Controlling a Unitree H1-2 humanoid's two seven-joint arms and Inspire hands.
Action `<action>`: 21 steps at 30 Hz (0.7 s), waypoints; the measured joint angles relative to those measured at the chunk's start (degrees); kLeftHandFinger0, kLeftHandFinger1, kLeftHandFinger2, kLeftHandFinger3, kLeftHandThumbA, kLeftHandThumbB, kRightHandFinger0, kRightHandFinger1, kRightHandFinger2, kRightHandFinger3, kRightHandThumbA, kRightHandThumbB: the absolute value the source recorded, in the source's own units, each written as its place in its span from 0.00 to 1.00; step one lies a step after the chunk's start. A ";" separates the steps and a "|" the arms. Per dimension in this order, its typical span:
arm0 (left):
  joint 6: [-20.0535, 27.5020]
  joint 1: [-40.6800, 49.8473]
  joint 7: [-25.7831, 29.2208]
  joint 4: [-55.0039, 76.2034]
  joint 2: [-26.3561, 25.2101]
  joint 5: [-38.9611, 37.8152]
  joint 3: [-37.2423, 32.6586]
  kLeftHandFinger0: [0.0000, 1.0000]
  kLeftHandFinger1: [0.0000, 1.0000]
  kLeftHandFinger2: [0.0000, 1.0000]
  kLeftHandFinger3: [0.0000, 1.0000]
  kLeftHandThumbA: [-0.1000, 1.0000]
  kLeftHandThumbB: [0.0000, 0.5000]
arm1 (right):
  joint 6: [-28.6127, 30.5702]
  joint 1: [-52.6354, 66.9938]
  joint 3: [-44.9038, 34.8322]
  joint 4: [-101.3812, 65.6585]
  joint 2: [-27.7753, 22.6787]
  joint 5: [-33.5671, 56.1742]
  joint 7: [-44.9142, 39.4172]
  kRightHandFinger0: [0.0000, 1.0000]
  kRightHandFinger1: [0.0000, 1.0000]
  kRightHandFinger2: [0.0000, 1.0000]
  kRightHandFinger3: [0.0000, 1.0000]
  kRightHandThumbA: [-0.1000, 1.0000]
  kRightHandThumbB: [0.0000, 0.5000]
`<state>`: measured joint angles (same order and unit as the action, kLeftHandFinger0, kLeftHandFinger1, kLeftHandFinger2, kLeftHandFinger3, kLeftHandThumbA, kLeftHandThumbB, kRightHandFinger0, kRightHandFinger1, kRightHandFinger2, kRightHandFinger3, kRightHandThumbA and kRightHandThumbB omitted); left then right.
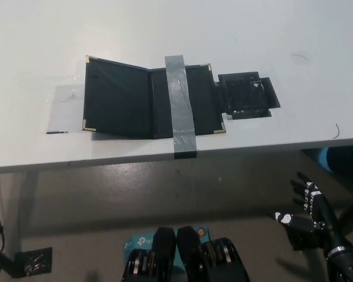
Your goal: The robot uses its left hand to push the cover of the diary kept in the middle of the desk towards the right to close it
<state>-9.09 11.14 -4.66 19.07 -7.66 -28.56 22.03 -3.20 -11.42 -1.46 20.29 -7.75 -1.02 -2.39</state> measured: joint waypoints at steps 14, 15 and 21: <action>-9.08 -20.90 1.87 13.08 -9.12 -5.68 -3.77 1.00 1.00 1.00 1.00 1.00 0.40 | -0.01 -0.30 -0.14 -0.04 -0.18 -0.07 -0.45 0.89 0.95 0.93 1.00 1.00 1.00; -9.86 -23.02 2.24 12.48 -9.15 -5.51 -4.26 1.00 1.00 1.00 1.00 1.00 0.42 | -0.01 -0.31 -0.14 -0.05 -0.18 -0.07 -0.49 0.88 0.96 0.94 1.00 1.00 1.00; -11.48 -30.98 3.55 3.40 -8.95 -2.12 -7.50 1.00 1.00 1.00 1.00 1.00 0.45 | -0.02 -0.75 -0.21 -0.05 -0.64 -0.10 -0.52 0.87 0.95 0.92 1.00 1.00 1.00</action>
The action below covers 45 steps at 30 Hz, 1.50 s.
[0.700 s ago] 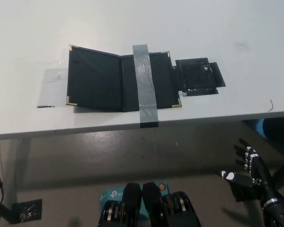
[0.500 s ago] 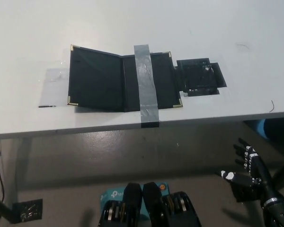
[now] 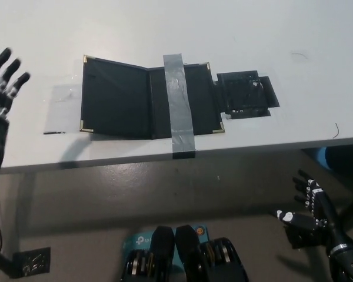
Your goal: The robot uses its left hand to push the cover of the diary kept in the middle of the desk towards the right to close it
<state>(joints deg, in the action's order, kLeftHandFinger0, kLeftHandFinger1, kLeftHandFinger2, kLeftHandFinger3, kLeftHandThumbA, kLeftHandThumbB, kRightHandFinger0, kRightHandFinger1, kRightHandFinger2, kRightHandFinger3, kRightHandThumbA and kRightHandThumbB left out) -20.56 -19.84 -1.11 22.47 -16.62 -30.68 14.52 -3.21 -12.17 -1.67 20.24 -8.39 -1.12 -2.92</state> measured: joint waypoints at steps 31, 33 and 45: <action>0.18 -8.13 5.75 -31.80 11.50 7.42 2.35 1.00 1.00 1.00 1.00 1.00 0.42 | 0.03 -0.45 -0.01 0.05 0.02 -0.04 -0.06 0.88 0.95 0.92 0.96 1.00 1.00; 0.36 -8.44 5.75 -32.08 11.47 7.47 3.07 1.00 1.00 1.00 1.00 1.00 0.44 | 0.03 -0.45 -0.01 0.04 0.01 -0.04 -0.05 0.88 0.95 0.92 0.95 1.00 1.00; 1.11 -9.50 6.62 -32.00 10.80 7.76 4.90 1.00 1.00 1.00 1.00 1.00 0.40 | 0.08 -0.44 0.00 0.06 0.01 -0.07 -0.02 0.90 0.95 0.92 0.91 1.00 1.00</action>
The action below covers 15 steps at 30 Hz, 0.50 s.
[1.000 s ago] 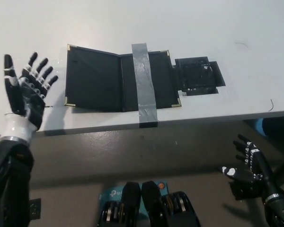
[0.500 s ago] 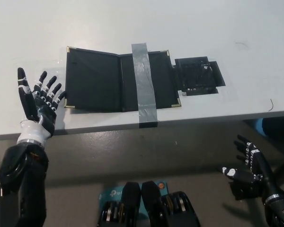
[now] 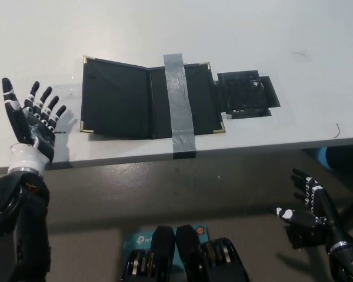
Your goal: The robot uses its left hand to push the cover of the diary kept in the middle of the desk towards the right to close it
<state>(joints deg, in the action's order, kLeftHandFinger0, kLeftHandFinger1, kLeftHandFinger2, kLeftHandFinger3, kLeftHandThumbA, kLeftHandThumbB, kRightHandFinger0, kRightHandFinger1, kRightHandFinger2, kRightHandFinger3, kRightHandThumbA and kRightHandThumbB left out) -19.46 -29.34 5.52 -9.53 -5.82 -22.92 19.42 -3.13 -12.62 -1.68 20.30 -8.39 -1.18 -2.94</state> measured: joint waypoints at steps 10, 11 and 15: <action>0.92 0.01 0.32 -2.52 0.89 -0.22 1.70 1.00 1.00 1.00 1.00 1.00 0.44 | 0.02 0.00 0.02 0.00 0.00 -0.03 0.00 0.90 0.96 0.92 0.90 1.00 0.99; 0.95 0.01 0.51 -3.01 1.37 -0.29 1.99 1.00 1.00 1.00 1.00 1.00 0.45 | 0.02 0.00 0.02 0.00 0.00 -0.03 0.00 0.90 0.96 0.92 0.90 1.00 0.99; 1.00 0.01 0.91 -5.09 3.76 -1.46 3.79 1.00 1.00 1.00 1.00 1.00 0.43 | 0.01 0.00 0.02 -0.06 -0.01 -0.04 0.00 0.88 0.94 0.90 0.88 1.00 0.96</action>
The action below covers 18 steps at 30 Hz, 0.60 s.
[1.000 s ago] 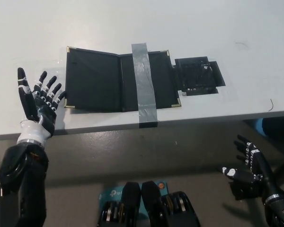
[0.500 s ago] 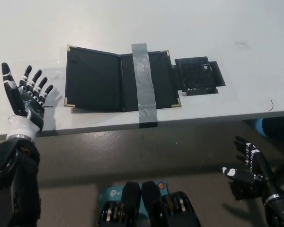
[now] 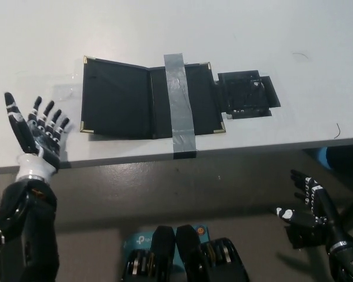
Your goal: The robot uses its left hand to push the cover of the diary kept in the middle of the desk towards the right to close it
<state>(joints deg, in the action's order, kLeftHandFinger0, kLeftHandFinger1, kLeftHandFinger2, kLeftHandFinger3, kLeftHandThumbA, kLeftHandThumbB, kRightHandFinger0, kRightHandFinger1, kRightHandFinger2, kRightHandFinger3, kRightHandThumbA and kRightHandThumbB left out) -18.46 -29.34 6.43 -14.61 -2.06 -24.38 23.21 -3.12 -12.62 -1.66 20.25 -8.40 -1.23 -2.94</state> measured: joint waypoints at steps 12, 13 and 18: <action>2.41 -1.24 0.17 -3.13 5.94 -2.45 1.19 1.00 1.00 1.00 1.00 1.00 0.43 | 0.00 0.05 0.44 -0.35 -0.21 -0.25 -0.03 0.89 0.95 0.91 0.87 1.00 0.98; 2.42 -1.60 0.17 -3.33 6.55 -2.59 0.84 1.00 1.00 1.00 1.00 1.00 0.43 | -0.01 0.05 0.52 -0.43 -0.21 -0.29 -0.03 0.89 0.95 0.91 0.87 1.00 0.97; 2.66 -2.72 0.20 -3.43 9.34 -3.24 -0.04 1.00 1.00 1.00 1.00 1.00 0.43 | -0.01 0.01 0.63 -0.43 -0.53 -0.43 -0.07 0.89 0.95 0.91 0.88 1.00 1.00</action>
<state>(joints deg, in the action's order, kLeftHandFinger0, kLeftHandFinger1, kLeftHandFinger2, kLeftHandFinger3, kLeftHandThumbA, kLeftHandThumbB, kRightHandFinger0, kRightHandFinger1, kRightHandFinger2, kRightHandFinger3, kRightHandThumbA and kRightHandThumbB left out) -15.80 -32.06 6.63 -18.05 7.28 -27.63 23.16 -3.14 -12.61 -1.03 19.82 -8.93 -1.66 -3.01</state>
